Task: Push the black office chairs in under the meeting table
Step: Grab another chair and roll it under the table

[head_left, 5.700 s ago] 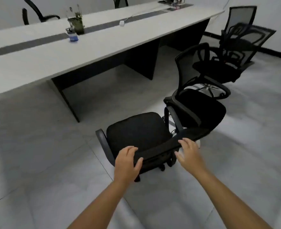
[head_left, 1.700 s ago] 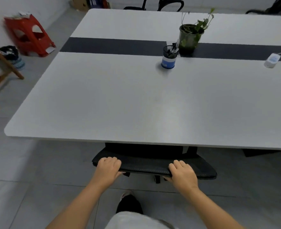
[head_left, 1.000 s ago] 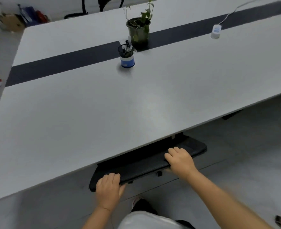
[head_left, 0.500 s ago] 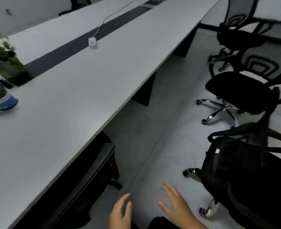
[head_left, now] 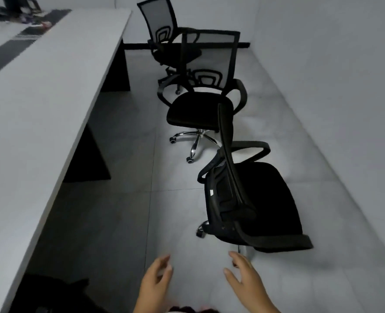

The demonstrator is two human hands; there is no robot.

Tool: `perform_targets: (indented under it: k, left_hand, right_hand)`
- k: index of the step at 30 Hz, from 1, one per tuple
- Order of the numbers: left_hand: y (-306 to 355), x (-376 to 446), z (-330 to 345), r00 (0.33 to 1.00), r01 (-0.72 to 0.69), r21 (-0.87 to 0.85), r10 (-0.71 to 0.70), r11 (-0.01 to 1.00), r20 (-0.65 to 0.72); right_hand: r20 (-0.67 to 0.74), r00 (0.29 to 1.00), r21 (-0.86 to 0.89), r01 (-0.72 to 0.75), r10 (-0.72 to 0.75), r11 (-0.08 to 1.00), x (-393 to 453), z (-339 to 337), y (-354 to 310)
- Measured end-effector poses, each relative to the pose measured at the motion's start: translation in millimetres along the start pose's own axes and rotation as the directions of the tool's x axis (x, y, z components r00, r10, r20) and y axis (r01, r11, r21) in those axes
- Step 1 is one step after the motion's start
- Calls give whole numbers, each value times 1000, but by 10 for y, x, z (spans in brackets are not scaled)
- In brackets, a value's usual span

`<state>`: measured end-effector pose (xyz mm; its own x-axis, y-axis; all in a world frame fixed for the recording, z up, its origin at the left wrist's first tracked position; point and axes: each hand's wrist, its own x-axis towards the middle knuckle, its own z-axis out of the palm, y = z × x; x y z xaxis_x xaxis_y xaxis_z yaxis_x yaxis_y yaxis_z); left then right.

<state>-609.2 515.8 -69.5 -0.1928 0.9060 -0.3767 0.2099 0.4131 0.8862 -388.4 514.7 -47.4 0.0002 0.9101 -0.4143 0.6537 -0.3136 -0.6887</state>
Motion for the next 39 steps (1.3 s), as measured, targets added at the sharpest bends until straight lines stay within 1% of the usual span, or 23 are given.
perform_targets:
  k: [2,4,7,9,12,15,19,20,23,25,27,29,31,33,34,35,36,37,38,39]
  left_hand:
    - [43,132,-125,1000,-30,26,30,999,9]
    - [28,233,-254,1000,-4,31,5,1000,-7]
    - [-29,357,-461,999,39,-11,-39,999,-19]
    - [-23,460,-584,998,57,3,-57,998,-16]
    - [90,745,-725,996,79,16,-78,997,-49]
    - [233,1322,-847,994,93,25,-91,995,-62]
    - [756,2281,-1054,997,15,21,-13,1000,-79]
    - [931,2502,-1112,997,-4,21,6,1000,-72]
    - [1377,3118,-1218,995,-94,75,97,993,-35]
    - [1529,3486,-1227,991,-132,125,134,983,-6]
    - [1601,3776,-1206,991,-130,153,128,980,26]
    - [1647,4039,-1150,991,-114,190,98,975,94]
    - [1715,4342,-1047,979,-113,235,69,965,190]
    - [1866,4686,-896,938,-163,283,59,945,343]
    - [1974,4858,-791,895,-224,300,74,927,440]
    - [2097,5023,-672,836,-295,299,94,907,540]
    - [2248,5174,-538,765,-359,282,108,889,635]
    - [2435,5295,-383,683,-425,250,128,870,719]
    - [2622,5404,-224,591,-492,211,146,845,794]
    - [2805,5468,-72,493,-553,172,155,815,856]
  right_hand:
    - [-26,998,28,-47,48,998,29,112,-72]
    - [-31,996,53,-83,84,995,96,263,-151]
    - [13,998,75,-70,69,995,270,444,-341]
    - [33,998,75,-53,50,996,423,515,-529]
    - [64,996,109,-63,56,992,797,562,-784]
    - [41,998,106,-52,48,993,1392,563,-1069]
    - [-21,998,130,64,-61,989,2342,400,-1628]
    - [-33,996,160,83,-79,984,2571,344,-1759]
    - [-105,991,230,105,-83,968,3144,180,-2047]
    - [-140,988,251,91,-57,964,3404,87,-2135]
    - [-174,985,275,39,10,961,3551,34,-2119]
    - [-201,975,299,-32,96,954,3600,-8,-2069]
    - [-221,954,360,-115,204,926,3610,-68,-2024]
    - [-260,917,412,-177,301,894,3580,-150,-2039]
    - [-302,884,439,-203,357,875,3555,-185,-2054]
    - [-339,843,468,-233,417,853,3518,-224,-2088]
    - [-383,796,495,-251,469,832,3455,-261,-2130]
    - [-457,734,504,-252,502,826,3387,-283,-2184]
    - [-544,655,495,-255,525,831,3312,-294,-2246]
    - [-627,558,487,-263,543,833,3228,-286,-2305]
